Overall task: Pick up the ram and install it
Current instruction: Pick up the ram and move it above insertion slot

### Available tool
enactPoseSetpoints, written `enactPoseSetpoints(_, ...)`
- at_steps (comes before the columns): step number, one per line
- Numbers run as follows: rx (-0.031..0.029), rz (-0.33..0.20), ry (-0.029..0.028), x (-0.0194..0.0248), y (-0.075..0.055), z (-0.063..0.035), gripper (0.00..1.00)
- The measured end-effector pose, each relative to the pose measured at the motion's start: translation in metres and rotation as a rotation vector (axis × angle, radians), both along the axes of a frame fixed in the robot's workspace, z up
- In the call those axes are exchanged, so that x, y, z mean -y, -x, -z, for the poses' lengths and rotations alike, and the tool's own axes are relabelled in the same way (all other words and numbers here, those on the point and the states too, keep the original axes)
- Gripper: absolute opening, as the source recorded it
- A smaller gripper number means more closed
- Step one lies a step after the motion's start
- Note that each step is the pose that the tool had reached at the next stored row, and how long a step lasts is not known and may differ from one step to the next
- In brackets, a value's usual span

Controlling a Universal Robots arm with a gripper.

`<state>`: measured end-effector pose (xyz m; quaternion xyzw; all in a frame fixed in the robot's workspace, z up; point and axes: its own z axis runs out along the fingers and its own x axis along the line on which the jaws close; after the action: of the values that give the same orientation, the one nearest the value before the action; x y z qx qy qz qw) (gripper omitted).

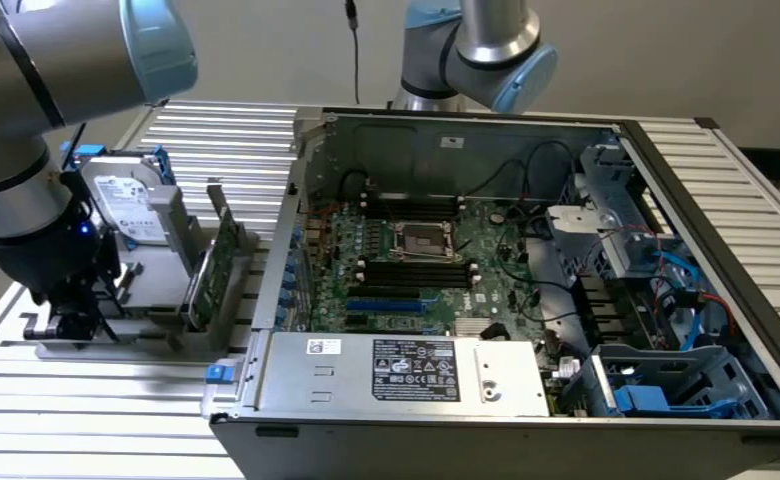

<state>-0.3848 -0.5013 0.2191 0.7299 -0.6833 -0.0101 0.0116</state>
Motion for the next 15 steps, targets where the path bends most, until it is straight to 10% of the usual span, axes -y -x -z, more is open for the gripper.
enactPoseSetpoints(15,0.0027,-0.003,0.0000,0.0001,0.007,0.0229,0.36)
